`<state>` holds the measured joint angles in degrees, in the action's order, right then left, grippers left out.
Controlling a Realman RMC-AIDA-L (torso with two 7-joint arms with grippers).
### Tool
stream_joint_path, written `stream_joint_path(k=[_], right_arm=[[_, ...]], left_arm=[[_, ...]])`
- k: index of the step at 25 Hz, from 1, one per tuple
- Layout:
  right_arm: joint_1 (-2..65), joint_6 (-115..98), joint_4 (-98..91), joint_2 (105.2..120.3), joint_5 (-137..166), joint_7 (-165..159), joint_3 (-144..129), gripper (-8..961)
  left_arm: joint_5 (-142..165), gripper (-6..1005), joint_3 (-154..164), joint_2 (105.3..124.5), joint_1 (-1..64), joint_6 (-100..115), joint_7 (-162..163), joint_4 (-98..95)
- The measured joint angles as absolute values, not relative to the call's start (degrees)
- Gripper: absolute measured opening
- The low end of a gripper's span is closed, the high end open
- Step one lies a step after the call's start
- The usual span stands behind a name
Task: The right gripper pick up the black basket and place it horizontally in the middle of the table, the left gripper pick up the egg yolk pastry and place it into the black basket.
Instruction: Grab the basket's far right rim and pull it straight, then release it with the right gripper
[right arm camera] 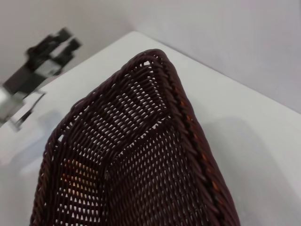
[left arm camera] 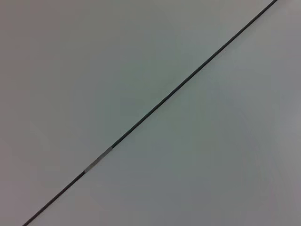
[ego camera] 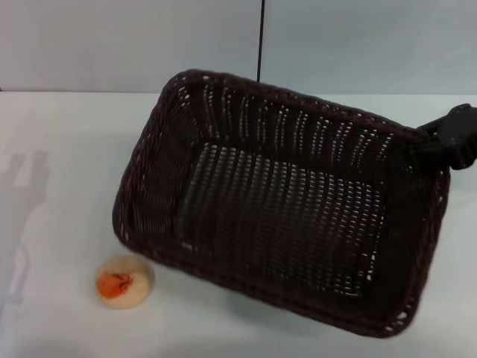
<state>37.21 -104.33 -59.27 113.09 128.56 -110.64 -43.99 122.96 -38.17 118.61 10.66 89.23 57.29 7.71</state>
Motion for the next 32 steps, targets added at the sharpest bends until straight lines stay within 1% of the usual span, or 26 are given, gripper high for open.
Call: stream_joint_path(k=[2,6,10,12,16,20,29,32], right_arm=[[37.3,-104.8,-59.4,112.88,128.4,-109.0,-44.0,182],[37.9,-105.0,-59.4,111.54,128.6,-104.5,-44.4,182],[38.7,-105.4,-59.1,110.54,128.6,-99.3,-44.6,181],[38.9,-105.5,-58.7,110.43,128.6,-98.2,-44.7,181],[40.0,-106.3,-56.4,110.41,128.9,-95.6,-46.5,181],[40.1,-105.5,-55.7,110.99,129.4,-94.1,-48.5,181],[41.3,-102.9,-52.6,111.32,129.6,-91.3,-48.6,174],[42.3,-101.9,-51.8,111.40,129.6,-90.9,-48.6,222]], left_arm=[[123.0,538,-38.1,118.63,10.6,89.3,57.3,7.8],[123.0,538,-37.9,118.67,10.5,89.3,57.6,8.3],[123.0,538,-37.2,118.70,10.5,88.9,58.8,8.8],[123.0,538,-36.9,118.72,10.6,88.8,58.8,9.1],[123.0,538,-36.3,118.74,10.5,88.6,59.1,10.5],[123.0,538,-35.1,118.74,10.2,88.6,60.8,11.2],[123.0,537,-32.2,118.74,9.8,88.5,63.0,11.8],[123.0,537,-31.3,118.74,9.3,88.5,64.0,11.9]])
